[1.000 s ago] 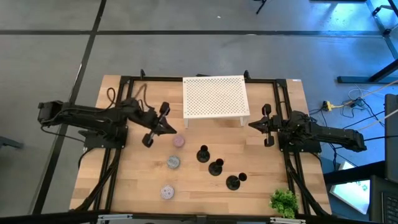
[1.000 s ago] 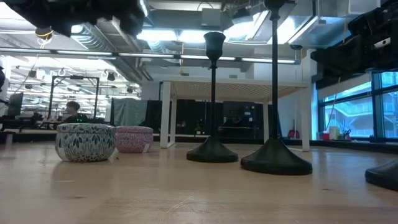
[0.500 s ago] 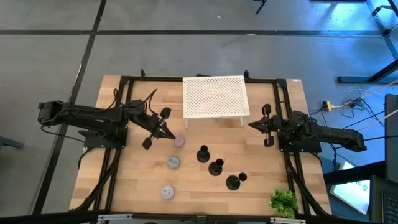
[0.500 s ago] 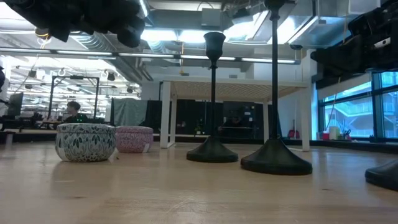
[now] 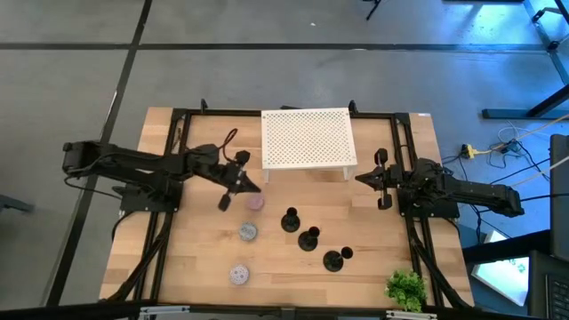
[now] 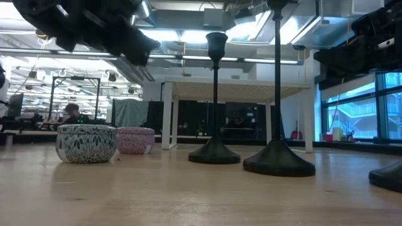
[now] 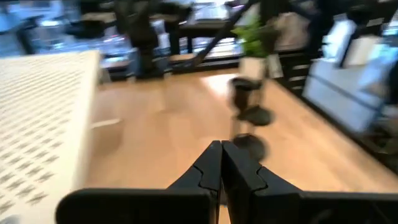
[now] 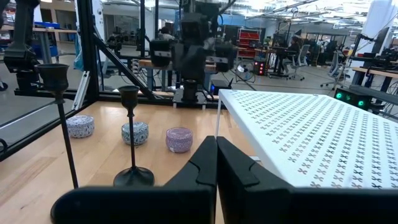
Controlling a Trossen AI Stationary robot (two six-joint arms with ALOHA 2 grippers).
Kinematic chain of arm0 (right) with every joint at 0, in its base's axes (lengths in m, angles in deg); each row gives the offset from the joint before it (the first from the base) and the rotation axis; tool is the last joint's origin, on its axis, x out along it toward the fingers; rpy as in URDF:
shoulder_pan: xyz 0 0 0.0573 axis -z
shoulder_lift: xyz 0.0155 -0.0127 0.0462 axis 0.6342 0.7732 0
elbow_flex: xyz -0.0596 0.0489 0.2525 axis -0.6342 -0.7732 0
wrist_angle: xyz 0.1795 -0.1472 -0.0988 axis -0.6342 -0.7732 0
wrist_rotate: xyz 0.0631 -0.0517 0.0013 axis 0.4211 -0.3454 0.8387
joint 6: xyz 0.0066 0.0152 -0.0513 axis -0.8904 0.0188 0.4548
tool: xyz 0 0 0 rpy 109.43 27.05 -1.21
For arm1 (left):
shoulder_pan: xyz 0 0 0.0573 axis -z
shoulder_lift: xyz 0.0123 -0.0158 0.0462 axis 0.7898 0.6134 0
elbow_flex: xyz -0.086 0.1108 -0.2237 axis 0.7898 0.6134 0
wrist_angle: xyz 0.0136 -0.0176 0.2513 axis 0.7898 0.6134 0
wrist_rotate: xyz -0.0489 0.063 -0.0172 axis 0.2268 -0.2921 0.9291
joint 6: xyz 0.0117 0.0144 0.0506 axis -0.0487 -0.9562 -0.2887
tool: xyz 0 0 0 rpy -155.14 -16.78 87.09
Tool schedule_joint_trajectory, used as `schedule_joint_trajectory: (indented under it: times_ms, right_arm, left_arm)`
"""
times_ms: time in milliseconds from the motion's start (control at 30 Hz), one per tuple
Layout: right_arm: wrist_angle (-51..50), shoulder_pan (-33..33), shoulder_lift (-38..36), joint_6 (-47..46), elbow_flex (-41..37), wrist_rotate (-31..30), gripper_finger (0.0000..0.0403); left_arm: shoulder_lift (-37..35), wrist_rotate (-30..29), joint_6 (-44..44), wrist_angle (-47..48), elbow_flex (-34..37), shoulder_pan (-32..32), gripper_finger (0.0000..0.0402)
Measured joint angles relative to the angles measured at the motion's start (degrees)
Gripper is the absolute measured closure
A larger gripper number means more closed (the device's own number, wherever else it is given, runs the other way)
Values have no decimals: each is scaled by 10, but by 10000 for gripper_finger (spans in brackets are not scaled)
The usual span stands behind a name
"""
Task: Pick & Place candle stick holders
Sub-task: Adjust the shelf
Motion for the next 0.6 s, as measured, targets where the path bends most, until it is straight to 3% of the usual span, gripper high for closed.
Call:
schedule_joint_trajectory:
  times_ms: [100,333,600]
  right_arm:
    - [0,0,0,0,0,0,402]
    - [0,0,0,0,0,0,402]
    - [0,0,0,0,0,0,402]
  left_arm:
    - [52,-38,1,-43,0,-6,398]
    - [162,-47,2,-53,-51,-4,398]
    - [250,-187,-19,-53,-95,7,398]
